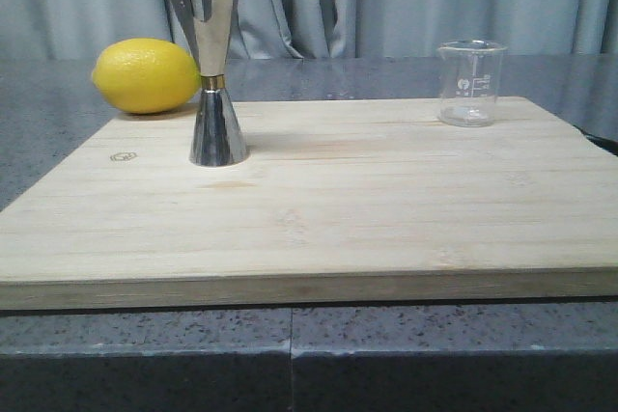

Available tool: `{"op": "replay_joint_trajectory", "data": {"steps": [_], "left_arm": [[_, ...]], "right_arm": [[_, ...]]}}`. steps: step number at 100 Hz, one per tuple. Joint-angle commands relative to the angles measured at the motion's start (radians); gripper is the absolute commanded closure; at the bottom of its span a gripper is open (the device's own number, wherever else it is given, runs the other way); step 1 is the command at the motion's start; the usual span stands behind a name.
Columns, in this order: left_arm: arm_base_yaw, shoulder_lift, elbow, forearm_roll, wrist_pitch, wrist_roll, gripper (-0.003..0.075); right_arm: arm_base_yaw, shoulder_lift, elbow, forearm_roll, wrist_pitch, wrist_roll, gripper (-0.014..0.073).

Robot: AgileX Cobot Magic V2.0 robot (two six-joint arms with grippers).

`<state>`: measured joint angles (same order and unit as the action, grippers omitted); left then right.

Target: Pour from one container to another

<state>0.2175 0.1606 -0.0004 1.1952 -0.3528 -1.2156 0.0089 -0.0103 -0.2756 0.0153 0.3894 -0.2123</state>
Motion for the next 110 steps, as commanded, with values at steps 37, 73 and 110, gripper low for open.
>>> {"op": "replay_joint_trajectory", "data": {"steps": [37,73,110], "left_arm": [[-0.116,-0.012,-0.008,-0.571,-0.007,0.49,0.0739],[-0.235,-0.164,0.003,-1.123,0.322,1.107,0.0739],[-0.233,-0.19,0.033,-1.17,0.353,1.125,0.0739]], "right_arm": [[-0.006,-0.011,-0.025,-0.001,-0.08,-0.005,0.0659],[-0.006,-0.011,-0.025,-0.001,-0.08,-0.005,0.0659],[-0.006,-0.011,-0.025,-0.001,-0.08,-0.005,0.0659]]}}
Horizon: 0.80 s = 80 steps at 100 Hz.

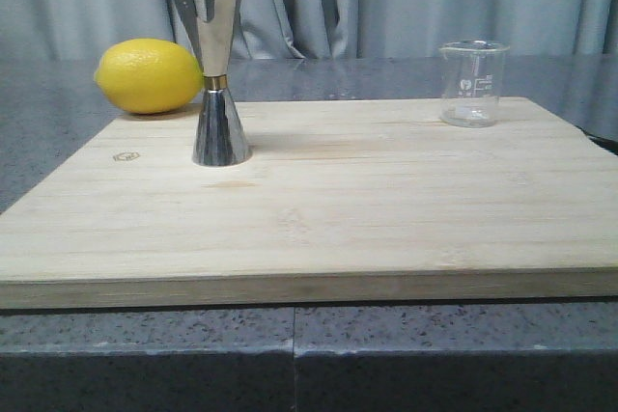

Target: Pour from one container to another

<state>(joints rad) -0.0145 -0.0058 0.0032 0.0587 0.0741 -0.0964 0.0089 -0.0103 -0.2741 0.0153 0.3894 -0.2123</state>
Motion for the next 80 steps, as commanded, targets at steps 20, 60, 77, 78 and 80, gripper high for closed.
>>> {"op": "replay_joint_trajectory", "data": {"steps": [20,60,77,78,80], "left_arm": [[-0.001,-0.023,0.029,-0.082,-0.074,0.006,0.0739],[-0.001,-0.023,0.029,-0.166,-0.074,0.111,0.0738],[-0.001,-0.023,0.029,-0.166,-0.074,0.111,0.0739],[-0.001,-0.023,0.029,-0.166,-0.074,0.111,0.0739],[-0.001,-0.023,0.029,-0.166,-0.074,0.111,0.0739]], "right_arm": [[-0.006,-0.011,-0.027,-0.001,-0.08,-0.005,0.0659],[-0.006,-0.011,-0.027,-0.001,-0.08,-0.005,0.0659],[-0.006,-0.011,-0.027,-0.001,-0.08,-0.005,0.0659],[-0.006,-0.011,-0.027,-0.001,-0.08,-0.005,0.0659],[-0.006,-0.011,-0.027,-0.001,-0.08,-0.005,0.0659]]}}
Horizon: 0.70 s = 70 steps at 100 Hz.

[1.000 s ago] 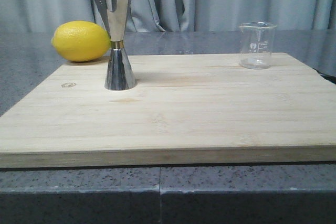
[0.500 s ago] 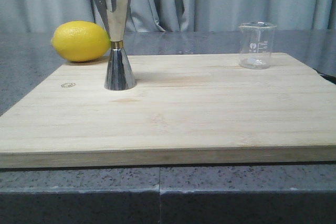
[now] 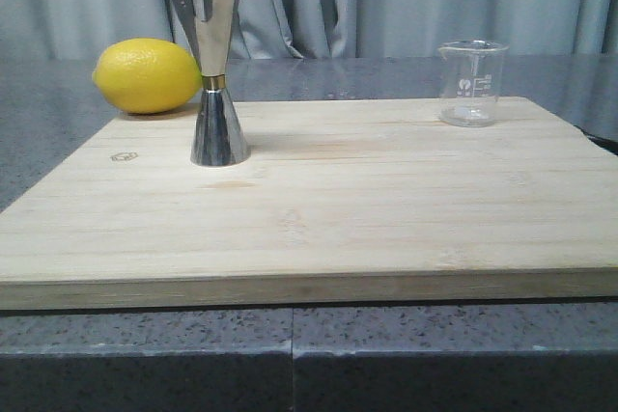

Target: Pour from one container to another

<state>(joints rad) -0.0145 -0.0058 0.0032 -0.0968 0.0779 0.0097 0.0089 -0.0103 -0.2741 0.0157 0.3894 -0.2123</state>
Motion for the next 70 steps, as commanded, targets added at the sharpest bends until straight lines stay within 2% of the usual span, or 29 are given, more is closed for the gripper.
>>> {"op": "replay_joint_trajectory", "data": {"steps": [1,70], "left_arm": [[-0.001,-0.023,0.029,-0.011,-0.078,0.005,0.0739],[-0.001,-0.023,0.029,-0.011,-0.078,0.005,0.0739]], "right_arm": [[-0.006,-0.011,-0.027,-0.001,-0.08,-0.005,0.0659],[-0.006,-0.011,-0.024,-0.004,-0.101,-0.005,0.0659]]}}
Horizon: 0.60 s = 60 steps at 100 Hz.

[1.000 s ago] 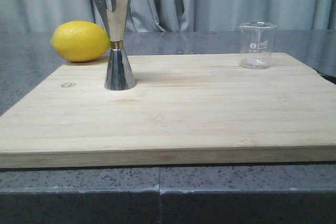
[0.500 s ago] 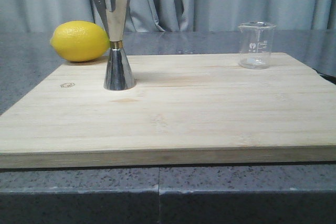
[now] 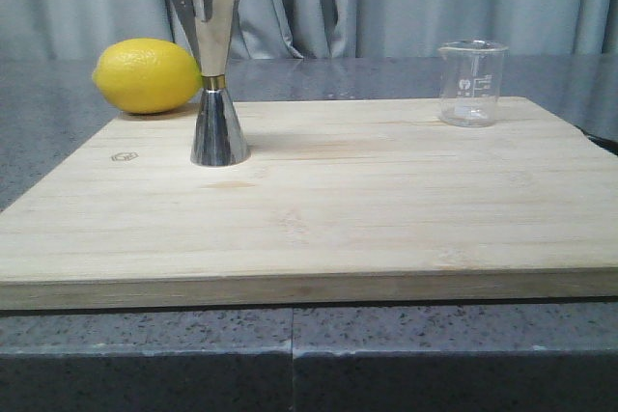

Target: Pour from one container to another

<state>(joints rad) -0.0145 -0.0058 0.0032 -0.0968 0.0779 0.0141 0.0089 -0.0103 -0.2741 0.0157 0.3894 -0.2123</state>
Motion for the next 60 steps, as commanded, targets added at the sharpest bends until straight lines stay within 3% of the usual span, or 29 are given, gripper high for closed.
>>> {"op": "replay_joint_trajectory", "data": {"steps": [1,25,60], "left_arm": [[-0.001,-0.023,0.029,-0.011,-0.078,0.001,0.0738],[-0.001,-0.023,0.029,-0.011,-0.078,0.001,0.0738],[-0.001,-0.023,0.029,-0.011,-0.078,0.001,0.0739]], "right_arm": [[-0.006,-0.011,-0.022,-0.005,-0.108,-0.005,0.0659],[-0.006,-0.02,0.161,0.015,-0.428,-0.005,0.0659],[-0.006,-0.02,0.295,0.045,-0.427,0.049,0.0659]]}}
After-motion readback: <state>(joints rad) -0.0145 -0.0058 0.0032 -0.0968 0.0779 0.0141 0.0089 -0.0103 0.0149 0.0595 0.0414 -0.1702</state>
